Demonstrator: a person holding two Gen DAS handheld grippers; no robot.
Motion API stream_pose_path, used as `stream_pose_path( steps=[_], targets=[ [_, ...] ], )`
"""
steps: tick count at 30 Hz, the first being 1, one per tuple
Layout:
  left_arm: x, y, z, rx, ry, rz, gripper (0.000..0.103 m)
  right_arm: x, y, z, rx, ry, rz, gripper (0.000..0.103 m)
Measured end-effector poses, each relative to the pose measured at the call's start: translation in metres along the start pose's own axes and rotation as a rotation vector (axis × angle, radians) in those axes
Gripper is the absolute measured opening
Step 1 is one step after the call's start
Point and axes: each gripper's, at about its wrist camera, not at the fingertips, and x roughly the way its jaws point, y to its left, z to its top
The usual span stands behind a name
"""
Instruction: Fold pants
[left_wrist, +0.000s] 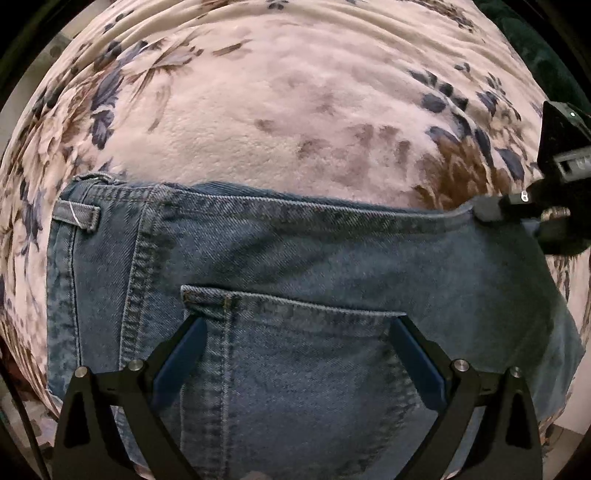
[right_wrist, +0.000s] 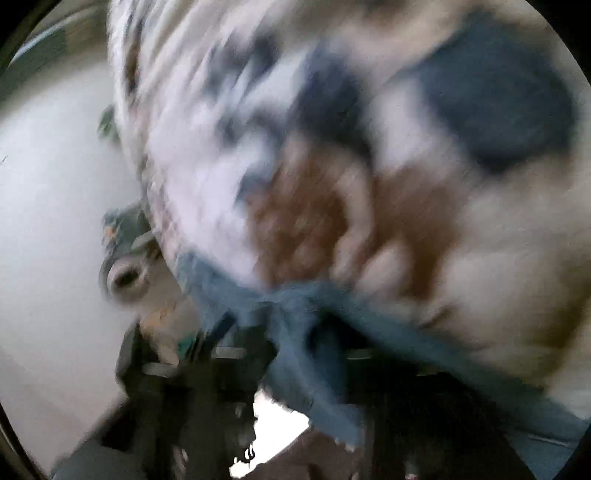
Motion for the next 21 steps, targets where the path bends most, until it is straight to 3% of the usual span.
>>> stream_pose_path(
  steps=[1,2,4,6,7,8,9,10,13,14,15,21],
  targets=[
    [0.000,-0.001,-0.001,0.007,0.000,0.002,0.102,-0.009,-0.006,0.002,0.039,-0.027,0.013,0.014],
    [-0.001,-0.002,-0.001,0.013,0.003,0.008,0.102,-0.023,-0.009,0.002,0.043,-0.070,0.008,0.001],
    [-0.003,-0.003,-0.003,0.012,0.008,0.007,0.102,-0.047,-0.013,-0.001,0.041,-0.153,-0.018,0.001],
    [-0.010,-0.005,-0.005,-0.001,0.013,0.001,0.102,-0.064,-0.008,-0.005,0.017,-0.167,-0.069,0.004],
    [-0.014,-0.005,-0.004,-0.009,0.009,-0.008,0.102,-0.065,0.001,-0.008,-0.036,-0.142,-0.108,0.008],
    [-0.018,-0.006,-0.003,-0.015,0.001,-0.015,0.102,-0.064,0.012,-0.012,-0.110,-0.103,-0.151,0.023],
    [-0.022,-0.007,-0.001,-0.017,-0.006,-0.017,0.102,-0.061,0.019,-0.015,-0.155,-0.081,-0.186,0.045],
    [-0.026,-0.010,0.001,-0.017,-0.015,-0.019,0.102,-0.054,0.029,-0.021,-0.216,-0.046,-0.224,0.052],
    [-0.033,-0.018,0.014,-0.011,-0.041,-0.024,0.102,-0.030,0.042,-0.028,-0.342,0.024,-0.371,0.057],
    [-0.033,-0.022,0.019,-0.005,-0.047,-0.027,0.102,-0.022,0.043,-0.031,-0.386,0.041,-0.423,0.039],
    [-0.034,-0.026,0.025,-0.001,-0.054,-0.027,0.102,-0.020,0.040,-0.034,-0.411,0.041,-0.440,0.002],
    [-0.023,-0.043,0.061,0.025,-0.075,-0.033,0.102,-0.034,0.028,-0.032,-0.328,-0.076,-0.426,0.002]
  ],
)
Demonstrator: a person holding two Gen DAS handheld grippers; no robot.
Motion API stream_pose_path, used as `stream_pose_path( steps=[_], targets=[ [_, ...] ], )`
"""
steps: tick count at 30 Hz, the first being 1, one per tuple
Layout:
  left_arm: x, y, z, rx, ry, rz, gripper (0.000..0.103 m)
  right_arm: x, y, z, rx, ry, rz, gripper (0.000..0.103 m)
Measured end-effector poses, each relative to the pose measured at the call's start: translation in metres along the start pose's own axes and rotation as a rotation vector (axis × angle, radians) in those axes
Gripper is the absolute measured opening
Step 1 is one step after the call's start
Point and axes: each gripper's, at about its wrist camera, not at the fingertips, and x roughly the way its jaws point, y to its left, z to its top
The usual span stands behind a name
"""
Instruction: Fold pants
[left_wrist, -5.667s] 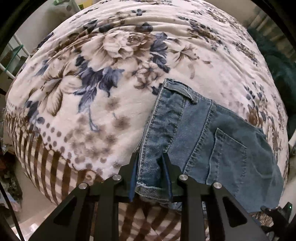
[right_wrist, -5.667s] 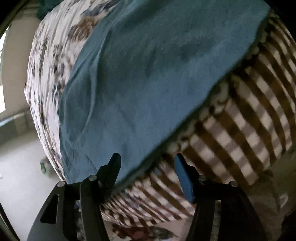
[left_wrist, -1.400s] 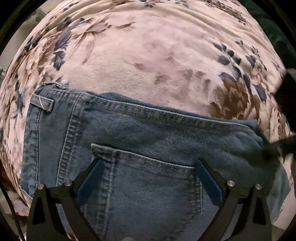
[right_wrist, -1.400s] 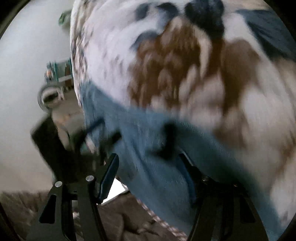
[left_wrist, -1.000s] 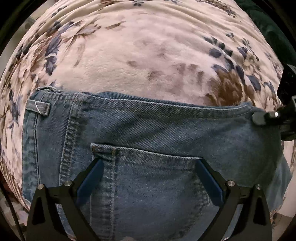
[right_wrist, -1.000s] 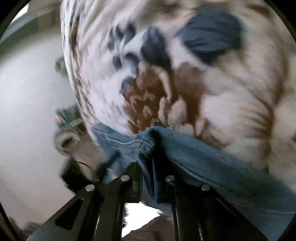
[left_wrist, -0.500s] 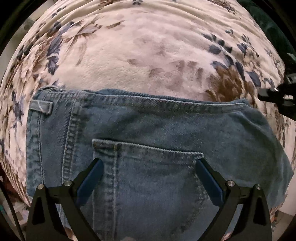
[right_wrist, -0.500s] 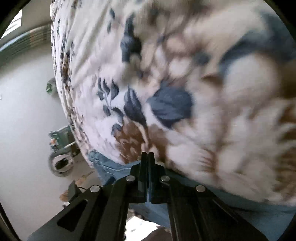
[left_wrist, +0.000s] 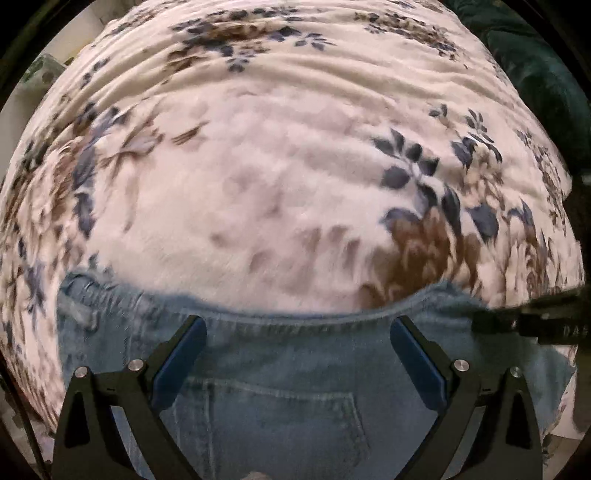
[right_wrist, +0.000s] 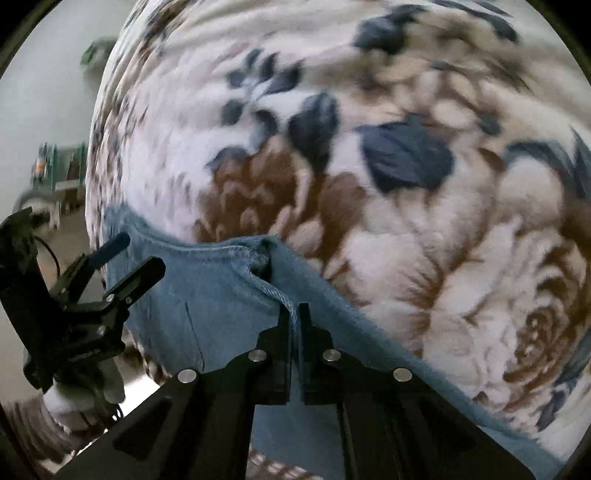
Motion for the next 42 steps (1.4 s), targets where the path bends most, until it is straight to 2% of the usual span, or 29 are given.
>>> stream_pose_path(
  steps=[2,4,7,9,10,11,12,14,16,18,20,22,23,24,25,27,29,30,32,34,35,37,38,39,41,42],
  targets=[
    [0.011,-0.004,0.008,0.016,0.009,0.009,0.102,0.001,-0.016,0.000,0.058,-0.025,-0.011,0.002],
    [0.024,-0.009,0.018,0.045,0.041,0.038,0.102,0.006,-0.034,0.002,0.119,-0.015,0.032,0.003],
    [0.017,-0.018,0.026,0.055,0.037,0.004,0.102,-0.006,-0.052,-0.001,0.175,-0.034,0.075,0.014],
    [0.009,-0.030,0.031,0.087,0.011,0.001,0.102,-0.039,-0.068,-0.014,0.168,-0.100,-0.020,0.035],
    [0.005,-0.037,0.031,0.108,0.002,-0.002,0.102,-0.060,-0.076,-0.024,0.180,-0.148,-0.047,0.041],
    [0.005,-0.048,0.031,0.135,0.001,-0.009,0.102,-0.075,-0.082,-0.034,0.196,-0.186,-0.067,0.054],
    [0.006,-0.057,0.031,0.150,0.006,-0.016,0.102,-0.090,-0.091,-0.045,0.220,-0.221,-0.088,0.061],
    [0.013,-0.077,0.028,0.187,0.024,-0.030,0.102,-0.117,-0.112,-0.075,0.288,-0.290,-0.121,0.061],
    [0.017,-0.097,0.021,0.236,0.018,-0.018,0.102,-0.124,-0.118,-0.098,0.305,-0.320,-0.140,0.061],
    [0.021,-0.113,0.016,0.283,0.008,0.014,0.102,-0.124,-0.120,-0.115,0.259,-0.306,-0.177,0.061],
    [0.023,-0.123,0.012,0.311,0.005,0.046,0.102,-0.114,-0.131,-0.120,0.184,-0.237,-0.214,0.061],
    [0.028,-0.131,0.010,0.316,0.007,0.070,0.102,-0.095,-0.126,-0.118,0.105,-0.181,-0.261,0.055],
    [0.031,-0.132,0.009,0.312,0.012,0.080,0.102,-0.086,-0.124,-0.116,0.053,-0.167,-0.318,0.031],
    [0.034,-0.133,0.005,0.309,0.015,0.093,0.102,-0.079,-0.123,-0.115,0.011,-0.154,-0.345,0.013],
    [0.037,-0.133,0.007,0.309,0.015,0.108,0.102,-0.073,-0.122,-0.114,-0.022,-0.135,-0.387,0.003],
    [0.045,-0.127,0.009,0.311,0.007,0.138,0.102,-0.077,-0.123,-0.112,-0.055,-0.181,-0.437,0.000],
    [0.056,-0.119,0.012,0.322,0.003,0.170,0.103,-0.081,-0.126,-0.109,-0.036,-0.218,-0.551,0.000],
    [0.062,-0.109,0.011,0.316,0.021,0.168,0.103,-0.083,-0.132,-0.108,-0.003,-0.222,-0.549,0.000],
    [0.065,-0.105,0.018,0.295,0.033,0.153,0.103,-0.091,-0.153,-0.109,0.109,-0.214,-0.423,0.000],
    [0.054,-0.105,0.025,0.294,0.013,0.167,0.103,-0.113,-0.169,-0.121,0.207,-0.279,-0.344,0.002],
    [0.043,-0.108,0.024,0.297,-0.006,0.168,0.103,-0.126,-0.177,-0.131,0.262,-0.325,-0.291,0.008],
    [0.018,-0.115,0.019,0.293,-0.036,0.130,0.103,-0.156,-0.202,-0.166,0.409,-0.437,-0.176,0.040],
    [0.005,-0.120,0.014,0.289,-0.049,0.105,0.102,-0.167,-0.213,-0.185,0.477,-0.491,-0.126,0.071],
    [-0.006,-0.126,0.008,0.286,-0.050,0.076,0.102,-0.178,-0.227,-0.212,0.560,-0.568,-0.070,0.082],
    [-0.019,-0.139,-0.008,0.271,-0.014,0.004,0.103,-0.191,-0.251,-0.281,0.738,-0.716,0.003,0.082],
    [-0.021,-0.148,-0.020,0.259,0.022,-0.033,0.103,-0.191,-0.261,-0.317,0.825,-0.759,0.013,0.082]
  ],
)
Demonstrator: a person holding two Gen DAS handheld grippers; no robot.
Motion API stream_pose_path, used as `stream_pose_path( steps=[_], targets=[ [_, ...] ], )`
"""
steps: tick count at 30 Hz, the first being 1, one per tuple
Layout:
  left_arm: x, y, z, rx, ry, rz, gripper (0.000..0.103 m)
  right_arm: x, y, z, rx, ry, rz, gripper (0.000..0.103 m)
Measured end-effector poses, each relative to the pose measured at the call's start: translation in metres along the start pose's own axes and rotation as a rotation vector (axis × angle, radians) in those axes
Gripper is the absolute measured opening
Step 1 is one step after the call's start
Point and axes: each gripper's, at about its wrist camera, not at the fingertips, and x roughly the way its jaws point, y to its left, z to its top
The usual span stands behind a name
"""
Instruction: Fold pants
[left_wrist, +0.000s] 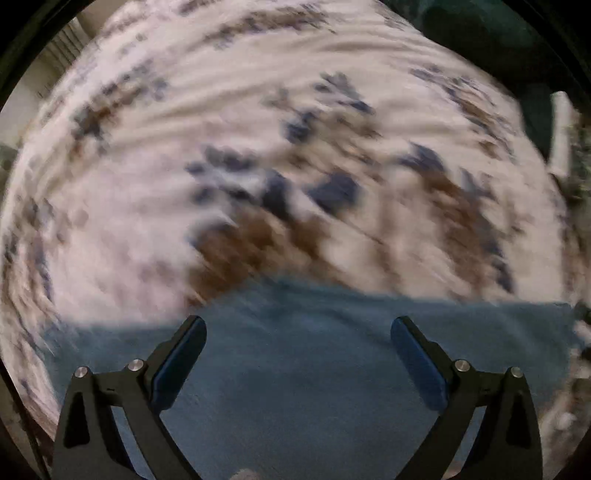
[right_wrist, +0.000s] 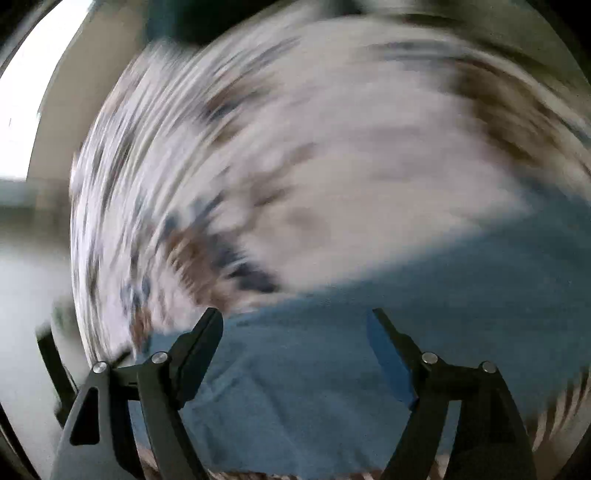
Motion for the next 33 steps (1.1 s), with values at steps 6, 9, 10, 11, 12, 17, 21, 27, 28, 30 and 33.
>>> stream_pose_path(
  steps=[6,9,10,11,12,17,21,27,28,30,33],
  targets=[
    [0.032,-0.068,-0.059,0.024,0.158,-0.086,0.103,-0.064,-0.172,-0.087,0.421,-0.185,-0.075,0.082],
    [0.053,-0.088,-0.080,0.042,0.186,-0.085,0.103,-0.041,-0.230,-0.095,0.465,-0.197,0.034,0.082],
    [0.060,-0.090,-0.084,0.040,0.196,-0.076,0.102,-0.027,-0.240,-0.096,0.475,-0.199,0.127,0.080],
    [0.066,-0.091,-0.086,0.040,0.202,-0.061,0.102,-0.011,-0.248,-0.094,0.487,-0.204,0.215,0.079],
    [0.069,-0.090,-0.086,0.046,0.192,-0.054,0.103,-0.005,-0.253,-0.090,0.489,-0.214,0.256,0.076],
    [0.085,-0.091,-0.071,0.018,0.238,-0.056,0.103,0.021,-0.232,-0.064,0.431,-0.283,0.447,0.065],
    [0.103,-0.096,-0.049,0.003,0.287,-0.003,0.103,0.058,-0.246,-0.053,0.544,-0.270,0.555,0.060],
    [0.109,-0.106,-0.014,-0.068,0.315,0.003,0.103,0.042,-0.231,-0.045,0.523,-0.342,0.463,0.006],
    [0.105,-0.105,-0.012,-0.078,0.300,-0.008,0.103,0.041,-0.230,-0.045,0.536,-0.357,0.423,0.006],
    [0.097,-0.103,-0.008,-0.070,0.270,0.005,0.103,0.035,-0.241,-0.052,0.572,-0.351,0.441,0.006],
    [0.080,-0.089,-0.004,-0.065,0.227,0.049,0.103,0.010,-0.225,-0.052,0.527,-0.373,0.421,0.006]
  ],
)
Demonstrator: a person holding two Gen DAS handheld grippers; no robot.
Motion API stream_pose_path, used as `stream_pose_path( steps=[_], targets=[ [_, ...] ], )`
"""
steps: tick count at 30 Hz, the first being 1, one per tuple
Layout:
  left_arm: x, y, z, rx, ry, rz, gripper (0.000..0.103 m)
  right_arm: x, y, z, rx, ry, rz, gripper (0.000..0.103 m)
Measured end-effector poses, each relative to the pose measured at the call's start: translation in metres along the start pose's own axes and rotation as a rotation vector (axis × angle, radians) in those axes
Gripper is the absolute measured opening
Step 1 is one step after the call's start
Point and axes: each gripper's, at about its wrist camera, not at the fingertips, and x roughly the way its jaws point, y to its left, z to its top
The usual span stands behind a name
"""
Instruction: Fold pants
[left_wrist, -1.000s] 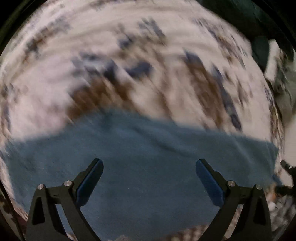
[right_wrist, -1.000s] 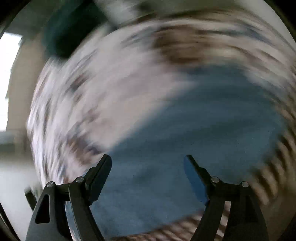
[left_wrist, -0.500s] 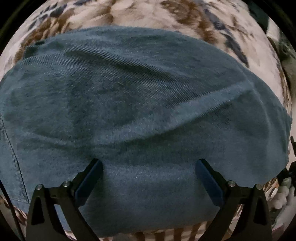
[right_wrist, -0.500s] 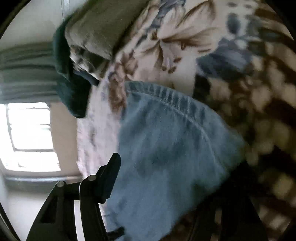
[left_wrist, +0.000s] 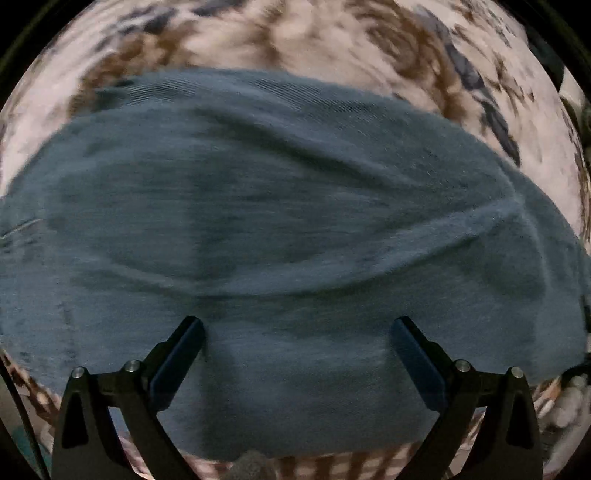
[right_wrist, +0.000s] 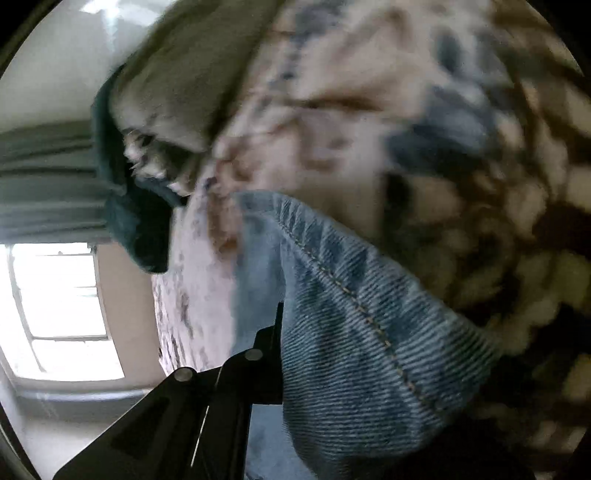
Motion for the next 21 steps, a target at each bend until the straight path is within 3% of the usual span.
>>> stream_pose_path(
  steps=[5,9,13,16,21],
  targets=[
    [-0.040,0.033,0.004,-0.033,-0.097,-0.010,0.103,-0.026,0.089,-0.029,-0.223,-0.006,-0.055,0.006],
    [-0.066,0.078,-0.002,-0.067,-0.157,-0.034,0.103,-0.026,0.167,-0.084,-0.454,0.006,-0.125,0.006],
    [-0.079,0.127,-0.012,-0.116,-0.190,-0.052,0.103,-0.008,0.224,-0.179,-0.706,0.039,-0.184,0.006],
    [-0.072,0.166,-0.054,-0.168,-0.195,-0.048,0.103,0.035,0.248,-0.270,-0.902,0.096,-0.237,0.006],
    [-0.074,0.242,-0.108,-0.219,-0.213,-0.007,0.103,0.117,0.236,-0.425,-1.140,0.252,-0.310,0.006]
  ],
)
